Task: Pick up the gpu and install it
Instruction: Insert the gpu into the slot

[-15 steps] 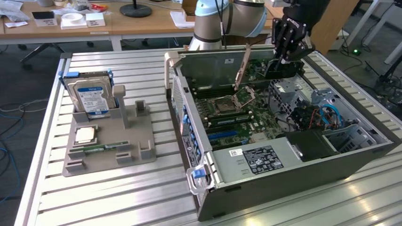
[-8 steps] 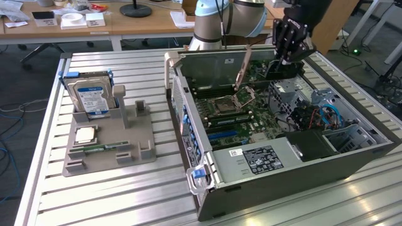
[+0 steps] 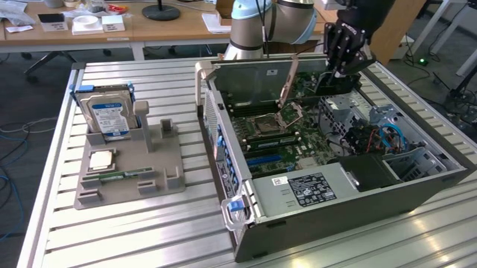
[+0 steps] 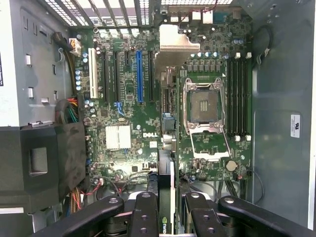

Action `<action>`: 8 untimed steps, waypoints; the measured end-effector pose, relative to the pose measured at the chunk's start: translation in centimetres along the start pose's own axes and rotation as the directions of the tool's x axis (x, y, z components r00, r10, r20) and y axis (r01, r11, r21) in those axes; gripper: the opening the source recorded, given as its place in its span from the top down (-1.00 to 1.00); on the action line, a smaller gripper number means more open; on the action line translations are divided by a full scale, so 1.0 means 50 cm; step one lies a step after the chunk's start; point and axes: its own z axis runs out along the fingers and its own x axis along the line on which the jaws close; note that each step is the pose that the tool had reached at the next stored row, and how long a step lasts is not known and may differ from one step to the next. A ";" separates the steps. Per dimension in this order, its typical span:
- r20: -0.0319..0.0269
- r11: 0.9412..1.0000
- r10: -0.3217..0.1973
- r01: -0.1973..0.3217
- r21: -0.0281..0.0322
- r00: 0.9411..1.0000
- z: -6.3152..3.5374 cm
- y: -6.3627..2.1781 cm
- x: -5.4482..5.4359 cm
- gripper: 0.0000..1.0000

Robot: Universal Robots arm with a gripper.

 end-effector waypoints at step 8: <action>0.002 1.000 0.000 0.000 0.009 1.000 0.003 0.014 0.001 0.48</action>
